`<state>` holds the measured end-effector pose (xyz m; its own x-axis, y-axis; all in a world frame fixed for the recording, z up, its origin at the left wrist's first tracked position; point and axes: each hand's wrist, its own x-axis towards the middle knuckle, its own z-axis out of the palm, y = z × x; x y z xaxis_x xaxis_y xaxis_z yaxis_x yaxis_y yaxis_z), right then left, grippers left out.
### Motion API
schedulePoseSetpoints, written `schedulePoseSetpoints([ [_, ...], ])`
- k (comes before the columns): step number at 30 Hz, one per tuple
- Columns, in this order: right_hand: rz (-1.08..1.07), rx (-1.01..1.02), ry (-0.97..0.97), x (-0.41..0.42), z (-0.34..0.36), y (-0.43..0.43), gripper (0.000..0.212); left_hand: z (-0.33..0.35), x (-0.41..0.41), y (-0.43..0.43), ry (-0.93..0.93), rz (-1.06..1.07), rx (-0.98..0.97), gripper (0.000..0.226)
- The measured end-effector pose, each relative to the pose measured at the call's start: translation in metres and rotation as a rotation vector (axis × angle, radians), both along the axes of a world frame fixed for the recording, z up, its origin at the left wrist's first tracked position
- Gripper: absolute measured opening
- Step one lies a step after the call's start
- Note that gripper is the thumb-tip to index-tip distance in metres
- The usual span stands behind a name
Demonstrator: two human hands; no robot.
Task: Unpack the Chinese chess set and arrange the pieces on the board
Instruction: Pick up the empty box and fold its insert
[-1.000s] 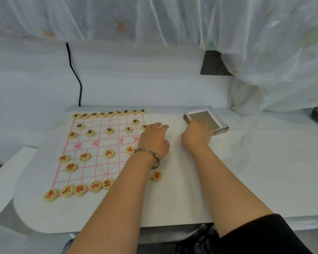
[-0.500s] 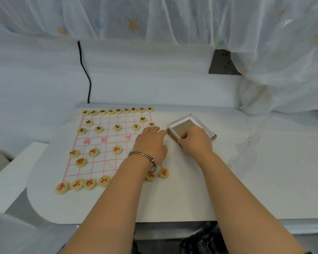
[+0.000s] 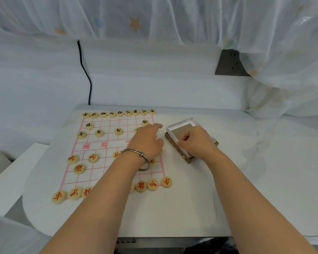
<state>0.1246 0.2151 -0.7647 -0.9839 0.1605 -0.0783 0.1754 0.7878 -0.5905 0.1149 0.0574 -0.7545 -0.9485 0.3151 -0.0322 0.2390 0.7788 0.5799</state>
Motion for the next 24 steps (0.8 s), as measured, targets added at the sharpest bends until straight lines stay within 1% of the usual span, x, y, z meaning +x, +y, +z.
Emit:
schedulePoseSetpoints([
  [2, -0.042, 0.041, 0.083, -0.001, 0.008, -0.001, 0.019, 0.001, 0.000, 0.002, -0.032, 0.017, 0.081, 0.051],
  [5, -0.100, 0.054, 0.220, 0.004, 0.024, -0.001, 0.013, 0.002, -0.001, 0.006, -0.058, 0.031, 0.171, 0.051],
  [7, -0.086, 0.020, 0.314, 0.007, 0.032, 0.003, 0.010, 0.002, -0.001, 0.008, -0.088, 0.045, 0.242, 0.052],
  [8, -0.091, -0.029, 0.357, 0.009, 0.035, 0.006, 0.010, 0.003, -0.002, 0.009, -0.108, 0.055, 0.285, 0.052],
  [11, -0.158, -0.292, 0.450, 0.011, 0.046, 0.019, 0.012, 0.007, 0.000, 0.010, -0.172, 0.091, 0.450, 0.055],
  [13, -0.199, -0.491, 0.467, 0.011, 0.051, 0.030, 0.021, 0.010, 0.003, 0.011, -0.226, 0.102, 0.553, 0.057],
  [15, -0.216, -0.674, 0.449, 0.011, 0.052, 0.037, 0.027, 0.012, 0.005, 0.013, -0.282, 0.100, 0.624, 0.060],
  [17, -0.221, -0.841, 0.397, 0.009, 0.052, 0.040, 0.027, 0.014, 0.006, 0.016, -0.334, 0.100, 0.705, 0.062],
  [19, -0.238, -0.930, 0.340, 0.007, 0.051, 0.041, 0.027, 0.016, 0.008, 0.019, -0.383, 0.111, 0.792, 0.063],
  [21, -0.287, -0.906, 0.315, 0.003, 0.049, 0.044, 0.027, 0.018, 0.010, 0.022, -0.410, 0.123, 0.855, 0.062],
  [22, -0.325, -0.840, 0.327, 0.000, 0.047, 0.045, 0.027, 0.018, 0.011, 0.023, -0.409, 0.123, 0.857, 0.059],
  [24, -0.394, -0.635, 0.393, -0.005, 0.045, 0.048, 0.032, 0.019, 0.012, 0.025, -0.405, 0.109, 0.832, 0.051],
])
